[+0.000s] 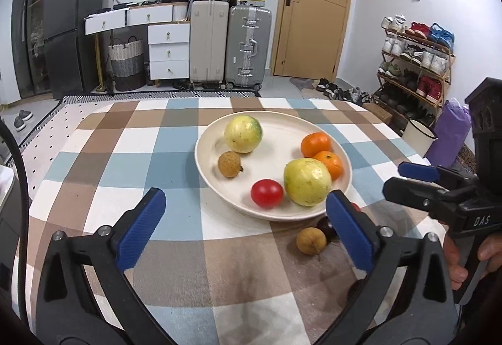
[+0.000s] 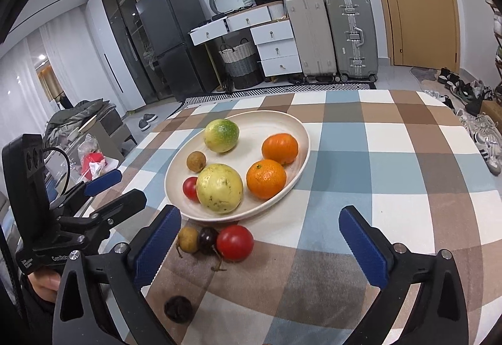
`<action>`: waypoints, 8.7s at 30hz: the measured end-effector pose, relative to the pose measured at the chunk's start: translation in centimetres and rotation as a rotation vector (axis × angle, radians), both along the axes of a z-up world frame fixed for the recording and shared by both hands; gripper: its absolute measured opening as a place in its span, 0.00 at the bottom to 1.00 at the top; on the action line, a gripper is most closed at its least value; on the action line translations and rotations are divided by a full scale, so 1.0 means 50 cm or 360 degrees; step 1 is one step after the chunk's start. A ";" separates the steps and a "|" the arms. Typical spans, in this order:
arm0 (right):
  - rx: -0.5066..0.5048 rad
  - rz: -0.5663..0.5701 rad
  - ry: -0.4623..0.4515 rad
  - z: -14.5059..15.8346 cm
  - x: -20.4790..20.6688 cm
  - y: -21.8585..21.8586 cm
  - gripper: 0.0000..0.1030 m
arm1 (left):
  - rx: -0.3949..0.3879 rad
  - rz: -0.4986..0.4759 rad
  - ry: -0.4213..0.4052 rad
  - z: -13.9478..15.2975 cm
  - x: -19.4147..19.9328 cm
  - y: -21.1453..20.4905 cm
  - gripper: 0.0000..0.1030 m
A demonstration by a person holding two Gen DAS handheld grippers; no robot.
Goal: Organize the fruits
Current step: 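Open both tools to drop the fruits on the plate and withdraw, then grasp the red tomato beside the plate with the right tool, then grasp the second tan longan with the left tool while the right tool holds the tomato, then carry the tomato and longan over the plate with both tools, then open both tools to release the fruits on the plate and withdraw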
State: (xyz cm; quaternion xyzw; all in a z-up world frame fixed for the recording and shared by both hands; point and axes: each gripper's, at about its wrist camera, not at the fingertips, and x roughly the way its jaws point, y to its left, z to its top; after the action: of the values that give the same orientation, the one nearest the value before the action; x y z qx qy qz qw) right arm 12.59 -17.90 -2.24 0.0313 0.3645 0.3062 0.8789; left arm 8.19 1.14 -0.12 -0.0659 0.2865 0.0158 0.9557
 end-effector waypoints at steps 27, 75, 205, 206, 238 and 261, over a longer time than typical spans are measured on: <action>-0.0229 0.0042 0.0094 -0.041 -0.015 0.012 1.00 | 0.0051 -0.0068 0.0063 -0.004 -0.044 -0.026 0.99; -0.0050 0.0241 0.0295 -0.065 0.013 0.070 0.42 | 0.0016 -0.0047 0.0125 -0.024 -0.021 -0.014 0.99; 0.0220 -0.0037 0.0130 0.029 0.057 0.058 0.32 | -0.0019 -0.0135 0.0059 0.011 0.075 -0.020 0.22; 0.0219 -0.0041 0.0127 0.030 0.061 0.062 0.32 | -0.0012 -0.0129 0.0058 0.010 0.080 -0.019 0.22; 0.0125 -0.0084 0.0130 0.007 0.070 0.049 0.84 | -0.0079 -0.0060 0.0025 -0.003 0.065 0.023 0.81; -0.0204 0.0225 0.0089 -0.023 -0.053 0.012 0.99 | 0.0064 -0.0075 0.0122 -0.015 -0.073 -0.021 0.99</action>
State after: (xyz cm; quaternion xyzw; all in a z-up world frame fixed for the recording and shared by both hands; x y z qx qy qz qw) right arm 9.94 -17.28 -3.38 -0.0422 0.4091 0.3426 0.8447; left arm 4.53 0.11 -0.87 -0.0393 0.3241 0.0018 0.9452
